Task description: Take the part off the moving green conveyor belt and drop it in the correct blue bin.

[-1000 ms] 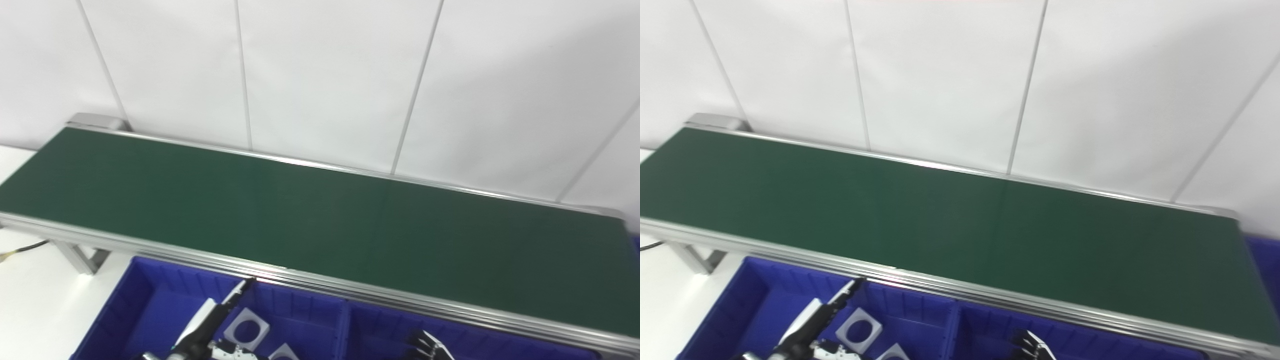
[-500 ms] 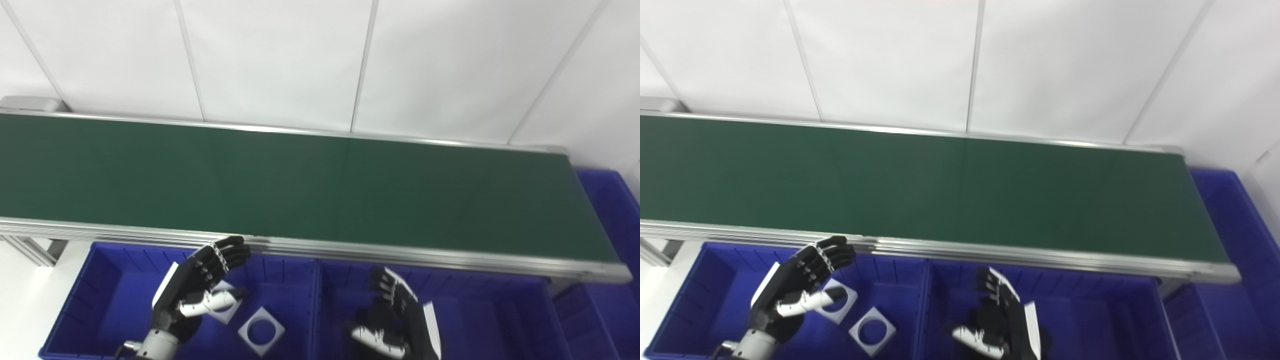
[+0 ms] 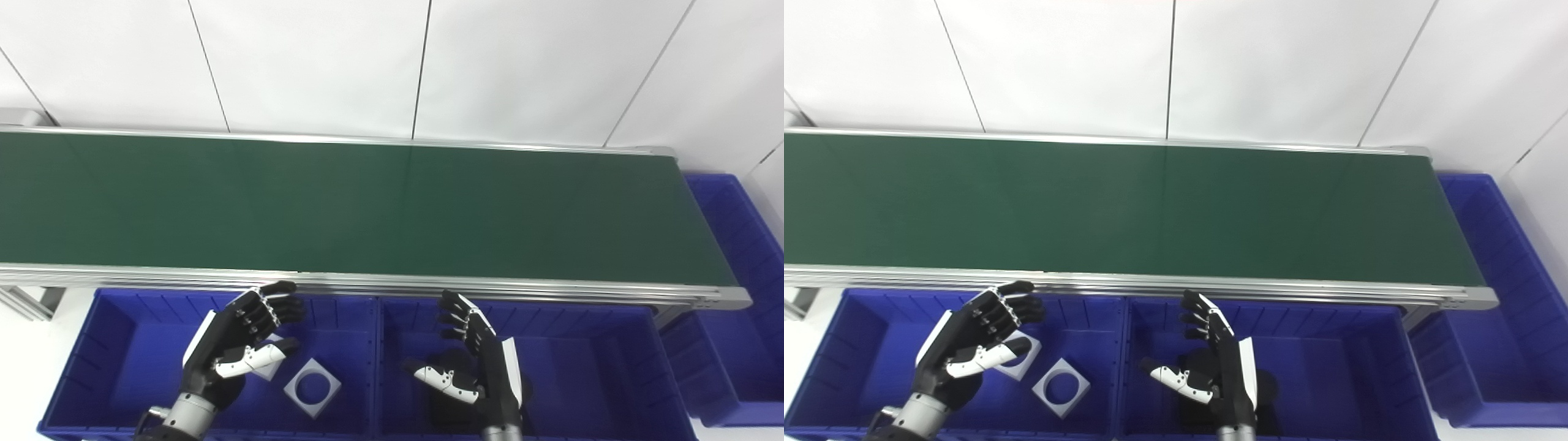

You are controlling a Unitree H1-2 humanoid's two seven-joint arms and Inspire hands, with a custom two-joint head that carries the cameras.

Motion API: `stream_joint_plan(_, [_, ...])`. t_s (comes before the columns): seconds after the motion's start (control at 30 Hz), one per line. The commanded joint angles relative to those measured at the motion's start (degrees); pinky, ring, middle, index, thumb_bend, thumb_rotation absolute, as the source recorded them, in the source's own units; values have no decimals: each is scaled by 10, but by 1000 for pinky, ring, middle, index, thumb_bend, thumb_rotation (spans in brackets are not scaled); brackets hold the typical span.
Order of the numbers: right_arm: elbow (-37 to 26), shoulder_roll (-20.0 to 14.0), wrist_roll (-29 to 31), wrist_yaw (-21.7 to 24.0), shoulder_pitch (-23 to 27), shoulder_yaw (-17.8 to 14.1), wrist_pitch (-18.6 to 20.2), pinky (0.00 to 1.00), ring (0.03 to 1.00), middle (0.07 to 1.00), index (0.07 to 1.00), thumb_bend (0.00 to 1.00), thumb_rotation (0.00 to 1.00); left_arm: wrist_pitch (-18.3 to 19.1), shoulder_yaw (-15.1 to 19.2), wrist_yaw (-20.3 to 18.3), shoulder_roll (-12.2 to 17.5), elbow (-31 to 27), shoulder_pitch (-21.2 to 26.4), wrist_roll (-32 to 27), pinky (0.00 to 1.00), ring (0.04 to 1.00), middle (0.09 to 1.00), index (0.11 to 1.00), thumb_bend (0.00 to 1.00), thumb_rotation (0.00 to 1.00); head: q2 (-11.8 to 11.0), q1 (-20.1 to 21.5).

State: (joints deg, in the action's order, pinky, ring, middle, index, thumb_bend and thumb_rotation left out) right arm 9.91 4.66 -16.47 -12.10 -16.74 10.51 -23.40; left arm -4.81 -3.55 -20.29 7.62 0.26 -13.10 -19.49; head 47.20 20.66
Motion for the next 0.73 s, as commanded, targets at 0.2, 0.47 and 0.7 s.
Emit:
stream_joint_plan(0.2, [-13,3,4,1,6,-10,-5,640,740,800,819,683,190,-9,-2,17,-14,-21,-1,28,720,628,602,668,634,0,-7,-34])
stream_joint_plan(0.47, [-11,-23,30,29,3,-9,-19,642,737,802,849,677,173,-36,-6,36,-40,16,-3,67,725,680,701,716,680,0,-21,-97])
stream_joint_plan(0.7, [-25,-50,58,63,-1,-9,-7,634,728,797,845,688,181,-67,-1,71,-71,47,-5,97,832,799,803,777,645,0,-23,-132])
